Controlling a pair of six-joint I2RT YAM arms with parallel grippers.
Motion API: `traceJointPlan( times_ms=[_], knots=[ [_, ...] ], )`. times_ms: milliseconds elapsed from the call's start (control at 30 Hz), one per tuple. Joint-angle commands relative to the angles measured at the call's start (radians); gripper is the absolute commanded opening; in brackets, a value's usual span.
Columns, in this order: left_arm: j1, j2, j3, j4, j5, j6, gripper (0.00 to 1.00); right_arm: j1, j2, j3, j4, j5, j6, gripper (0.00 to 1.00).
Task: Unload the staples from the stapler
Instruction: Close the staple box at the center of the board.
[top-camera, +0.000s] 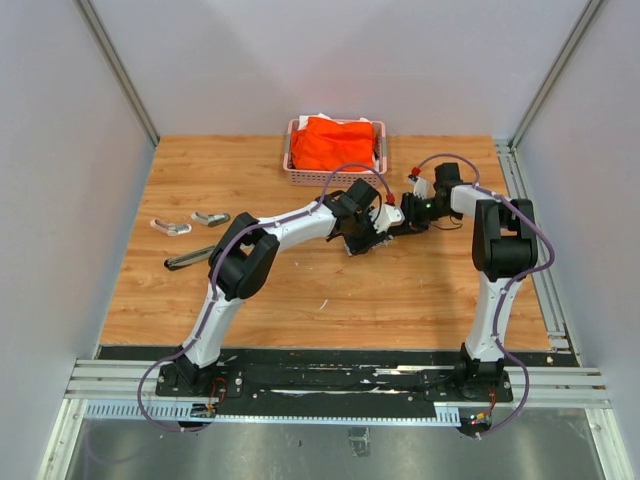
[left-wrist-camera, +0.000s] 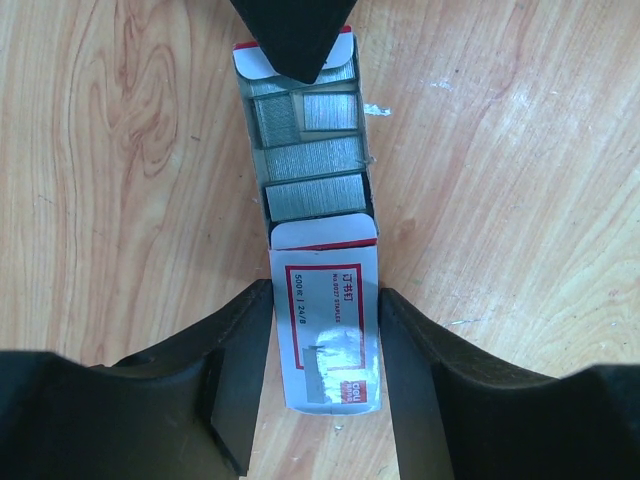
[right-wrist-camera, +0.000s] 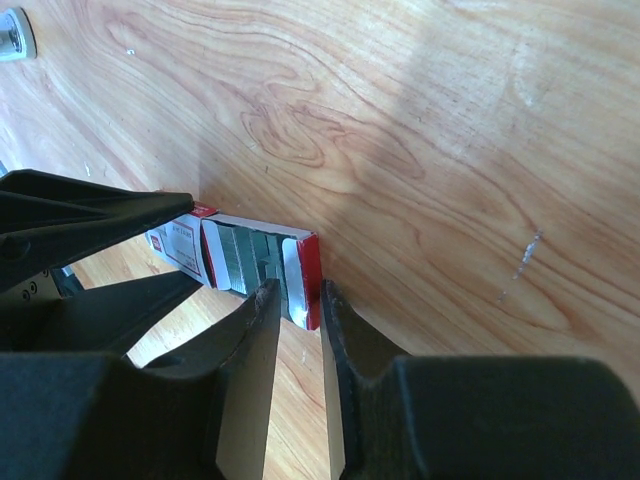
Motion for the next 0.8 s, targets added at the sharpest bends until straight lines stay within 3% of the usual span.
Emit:
traceJointPlan(
  times_ms=[0,467,600,767],
  knots=[
    [-0.009,0.053,-0.062,-0.112,-0.021,-0.011,0.52,0.025,0.001,-0.039,-0.013,0.051,0.011,0.25],
    [-0.010,0.013,-0.131,-0.075,-0.085,-0.013,0.50,0.026,-0.018,-0.067,0.006,0.074,0.039,0.23],
    [-0.010,0.002,-0.149,-0.065,-0.087,0.006,0.41,0.026,-0.018,-0.070,0.006,0.077,0.036,0.23],
    [-0.010,-0.005,-0.155,-0.064,-0.077,0.036,0.50,0.025,-0.019,-0.070,0.007,0.079,0.034,0.23]
  ],
)
